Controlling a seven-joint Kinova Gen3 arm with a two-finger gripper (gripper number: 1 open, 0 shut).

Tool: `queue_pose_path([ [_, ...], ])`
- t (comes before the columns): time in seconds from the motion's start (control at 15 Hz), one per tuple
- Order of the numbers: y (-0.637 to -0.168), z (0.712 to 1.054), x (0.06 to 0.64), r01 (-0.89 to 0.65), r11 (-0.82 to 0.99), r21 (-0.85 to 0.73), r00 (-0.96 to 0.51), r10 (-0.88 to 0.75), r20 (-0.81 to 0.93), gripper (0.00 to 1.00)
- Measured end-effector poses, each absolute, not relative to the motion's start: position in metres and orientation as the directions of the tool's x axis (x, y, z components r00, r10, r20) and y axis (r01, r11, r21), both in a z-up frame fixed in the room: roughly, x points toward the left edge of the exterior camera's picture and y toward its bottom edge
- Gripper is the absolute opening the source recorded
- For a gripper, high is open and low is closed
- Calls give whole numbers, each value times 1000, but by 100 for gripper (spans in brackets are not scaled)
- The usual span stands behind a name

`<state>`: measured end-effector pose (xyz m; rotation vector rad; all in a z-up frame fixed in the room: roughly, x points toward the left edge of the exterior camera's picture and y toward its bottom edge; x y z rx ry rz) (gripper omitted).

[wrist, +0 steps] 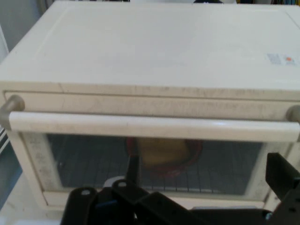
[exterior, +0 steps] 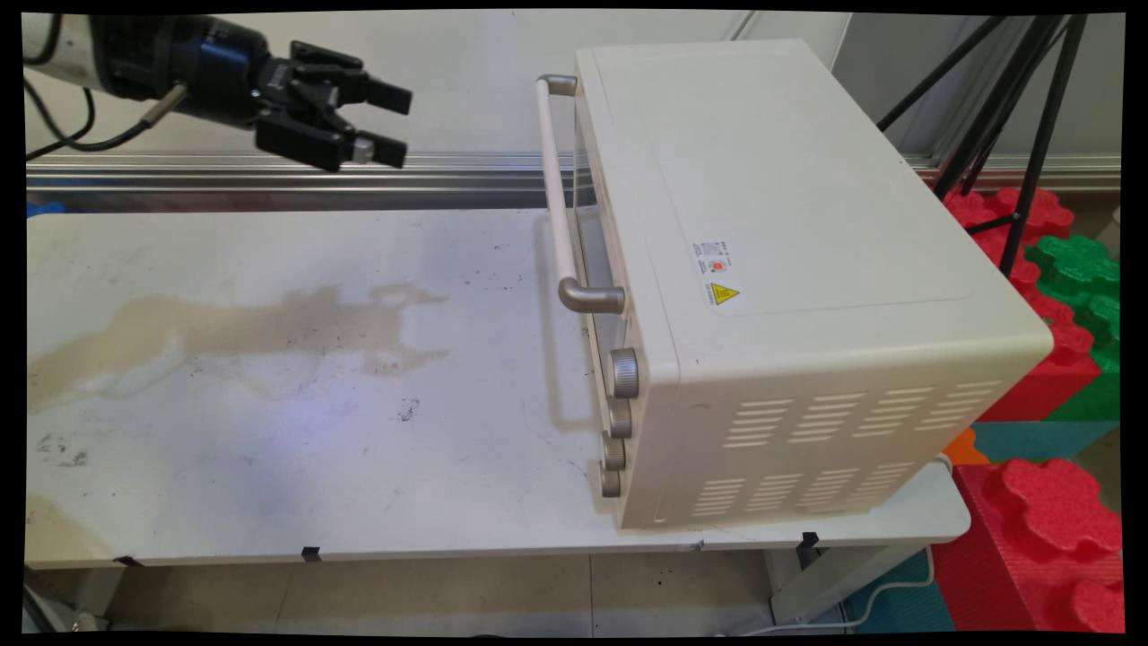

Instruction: Open the oven

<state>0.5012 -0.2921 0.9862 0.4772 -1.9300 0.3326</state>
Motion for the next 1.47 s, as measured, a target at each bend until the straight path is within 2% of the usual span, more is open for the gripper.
queue_pose_path([
  [1.0, -348, 969, 432, -466, 885, -18, -330, -155, 931, 100],
  [1.47, -360, 961, 414, -454, 891, -31, -346, -144, 927, 100],
])
